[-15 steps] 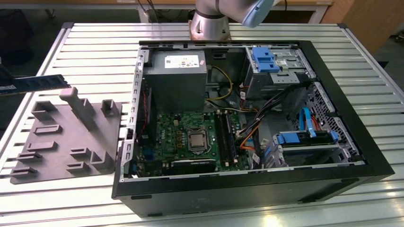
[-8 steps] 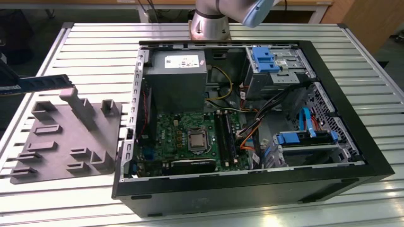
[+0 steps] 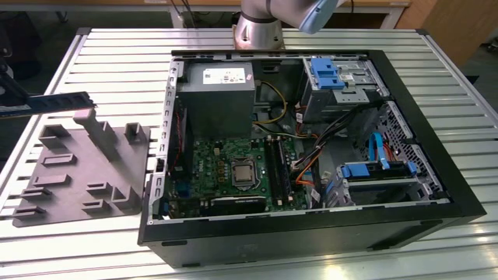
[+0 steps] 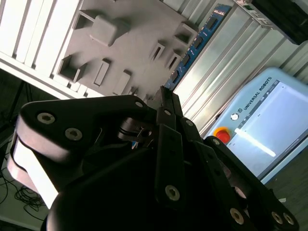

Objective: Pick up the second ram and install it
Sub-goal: 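Pick up the second ram and move it above second insertion slot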

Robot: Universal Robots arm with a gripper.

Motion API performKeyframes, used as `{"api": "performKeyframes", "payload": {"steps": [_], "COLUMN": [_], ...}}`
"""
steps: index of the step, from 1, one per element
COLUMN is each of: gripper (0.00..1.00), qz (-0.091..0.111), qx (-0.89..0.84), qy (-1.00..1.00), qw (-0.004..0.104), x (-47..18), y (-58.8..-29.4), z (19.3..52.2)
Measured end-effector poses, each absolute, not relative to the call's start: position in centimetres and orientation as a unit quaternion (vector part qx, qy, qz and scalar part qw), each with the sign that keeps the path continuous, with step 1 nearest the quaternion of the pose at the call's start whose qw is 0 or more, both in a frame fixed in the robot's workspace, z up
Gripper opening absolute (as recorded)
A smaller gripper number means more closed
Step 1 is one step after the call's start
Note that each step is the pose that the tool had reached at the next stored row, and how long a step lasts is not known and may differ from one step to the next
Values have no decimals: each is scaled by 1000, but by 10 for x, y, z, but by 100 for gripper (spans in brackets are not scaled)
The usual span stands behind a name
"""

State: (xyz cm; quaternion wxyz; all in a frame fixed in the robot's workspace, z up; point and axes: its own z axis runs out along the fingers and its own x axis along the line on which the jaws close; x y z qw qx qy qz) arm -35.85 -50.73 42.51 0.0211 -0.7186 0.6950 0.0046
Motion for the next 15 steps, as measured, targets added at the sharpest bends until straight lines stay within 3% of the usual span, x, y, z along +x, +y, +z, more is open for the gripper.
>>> {"api": "performKeyframes", "payload": {"steps": [15], "gripper": [12], "qz": [5], "qx": [-719], "qy": [695], "qw": [21], "x": [-347], "y": [-507], "z": [425]}}
